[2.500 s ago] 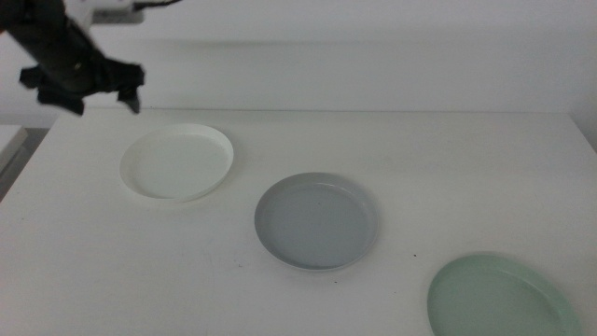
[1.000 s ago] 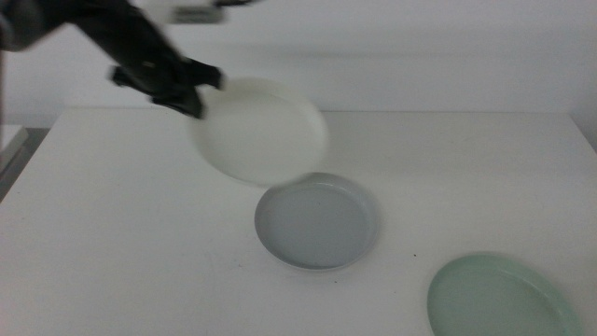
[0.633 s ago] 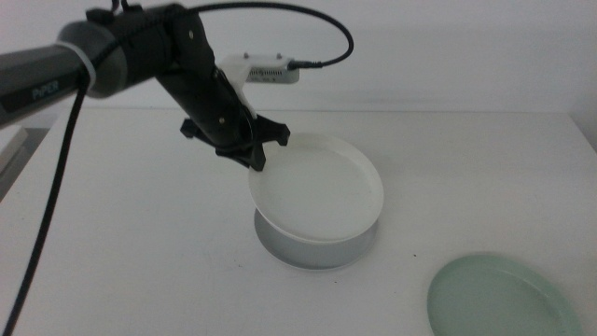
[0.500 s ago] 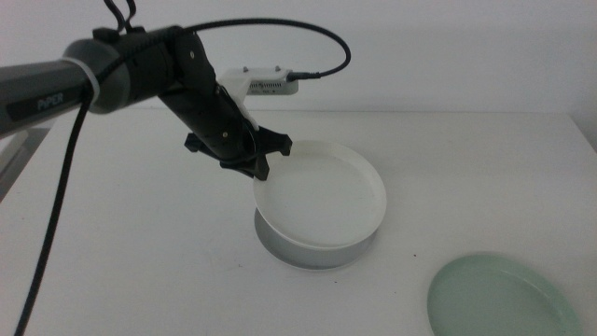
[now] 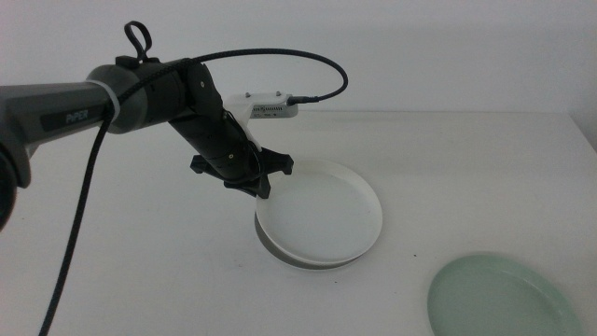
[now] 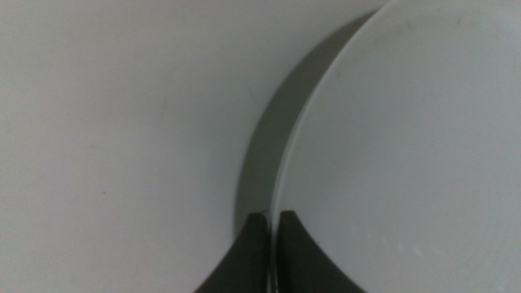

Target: Stack the three bowls on top of each other.

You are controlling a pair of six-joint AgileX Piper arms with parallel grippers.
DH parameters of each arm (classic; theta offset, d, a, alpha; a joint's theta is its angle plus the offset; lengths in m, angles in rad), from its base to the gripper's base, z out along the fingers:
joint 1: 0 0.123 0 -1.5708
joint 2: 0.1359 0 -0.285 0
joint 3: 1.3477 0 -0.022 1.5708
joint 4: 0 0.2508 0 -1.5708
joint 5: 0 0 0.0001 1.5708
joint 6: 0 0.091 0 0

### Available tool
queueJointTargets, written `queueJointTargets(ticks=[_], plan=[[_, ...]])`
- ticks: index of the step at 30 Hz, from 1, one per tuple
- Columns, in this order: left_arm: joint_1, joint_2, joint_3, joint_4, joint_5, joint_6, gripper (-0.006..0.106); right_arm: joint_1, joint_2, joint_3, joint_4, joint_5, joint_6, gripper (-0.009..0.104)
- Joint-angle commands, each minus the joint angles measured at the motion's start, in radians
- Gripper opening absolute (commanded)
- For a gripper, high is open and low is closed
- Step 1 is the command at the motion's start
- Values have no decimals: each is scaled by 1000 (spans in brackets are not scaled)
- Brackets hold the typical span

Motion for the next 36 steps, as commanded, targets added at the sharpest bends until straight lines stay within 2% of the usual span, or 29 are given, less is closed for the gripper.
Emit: queueJointTargets(ticks=[1, 5, 10, 12, 13, 23, 32, 36], plan=[[-2, 1, 4, -7, -16, -2, 7, -8, -5, 3, -10, -9, -4, 92], [5, -1, 2, -14, -28, 13, 26, -8, -5, 3, -10, -9, -4, 92], [45, -72, 2, -177, 69, 196, 70, -8, -5, 3, -10, -9, -4, 92], [69, -126, 2, -212, 116, 232, 89, -8, -5, 3, -10, -9, -4, 92], [84, -163, 2, -226, 141, 249, 94, -8, -5, 3, -10, -9, -4, 92], [137, -657, 12, -263, 398, 427, 94, -8, -5, 3, -10, -9, -4, 92], [137, -1120, 280, -239, 230, 398, 94, -8, -5, 3, -10, -9, -4, 92], [137, -1225, 364, -239, 167, 354, 94, -8, -5, 3, -10, -9, -4, 92]])
